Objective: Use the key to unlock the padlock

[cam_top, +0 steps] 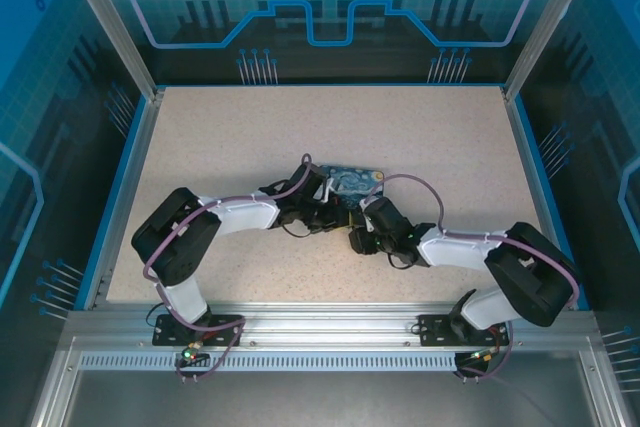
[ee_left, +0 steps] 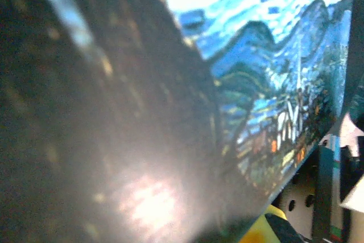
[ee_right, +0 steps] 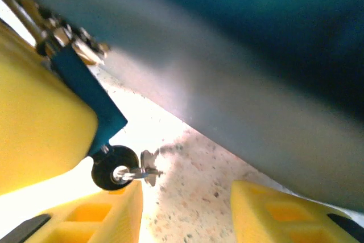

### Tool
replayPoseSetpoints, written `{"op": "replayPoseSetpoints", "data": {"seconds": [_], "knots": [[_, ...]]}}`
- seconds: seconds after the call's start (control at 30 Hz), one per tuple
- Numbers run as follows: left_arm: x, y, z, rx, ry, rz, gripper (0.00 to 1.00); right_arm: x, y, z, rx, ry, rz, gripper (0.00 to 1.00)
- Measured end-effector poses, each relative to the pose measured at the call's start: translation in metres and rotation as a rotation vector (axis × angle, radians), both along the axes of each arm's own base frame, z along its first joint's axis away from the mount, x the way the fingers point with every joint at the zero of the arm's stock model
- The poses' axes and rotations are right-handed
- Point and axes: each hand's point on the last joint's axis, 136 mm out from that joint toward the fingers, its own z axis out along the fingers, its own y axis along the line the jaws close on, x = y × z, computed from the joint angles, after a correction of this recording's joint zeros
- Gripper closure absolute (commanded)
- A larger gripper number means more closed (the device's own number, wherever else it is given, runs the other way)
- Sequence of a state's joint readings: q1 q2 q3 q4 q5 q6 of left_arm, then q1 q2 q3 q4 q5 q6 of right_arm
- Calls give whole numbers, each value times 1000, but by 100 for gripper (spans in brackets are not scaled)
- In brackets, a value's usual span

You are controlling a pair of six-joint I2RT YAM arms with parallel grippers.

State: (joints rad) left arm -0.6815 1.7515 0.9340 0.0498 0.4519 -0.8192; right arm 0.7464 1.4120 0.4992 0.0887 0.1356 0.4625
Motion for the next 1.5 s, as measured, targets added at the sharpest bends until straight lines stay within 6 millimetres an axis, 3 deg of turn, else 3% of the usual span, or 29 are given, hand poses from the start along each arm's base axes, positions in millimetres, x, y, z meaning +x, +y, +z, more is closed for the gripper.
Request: {"op": "replayPoseSetpoints", "data": {"seconds": [0.47,0.73,1.03,1.13,1.37,1.5], "knots": [[1,-8,5,-29,27,-11,100,3,-25,42,68,-221,-100,52],[3,-11,9,-35,27,-16,100,3,-23,29,37,-186,-89,53],[4,-12,10,-33,29,-16,100,9,-6,31,41,-187,-58,54],[5,-12,9,-32,29,-15,100,12,-3,33,41,-190,-57,59],[7,-14,12,-36,24,-16,100,11,5,33,61,-191,-35,90],[7,-13,10,-30,25,-12,100,10,5,33,59,-186,-29,93]]}}
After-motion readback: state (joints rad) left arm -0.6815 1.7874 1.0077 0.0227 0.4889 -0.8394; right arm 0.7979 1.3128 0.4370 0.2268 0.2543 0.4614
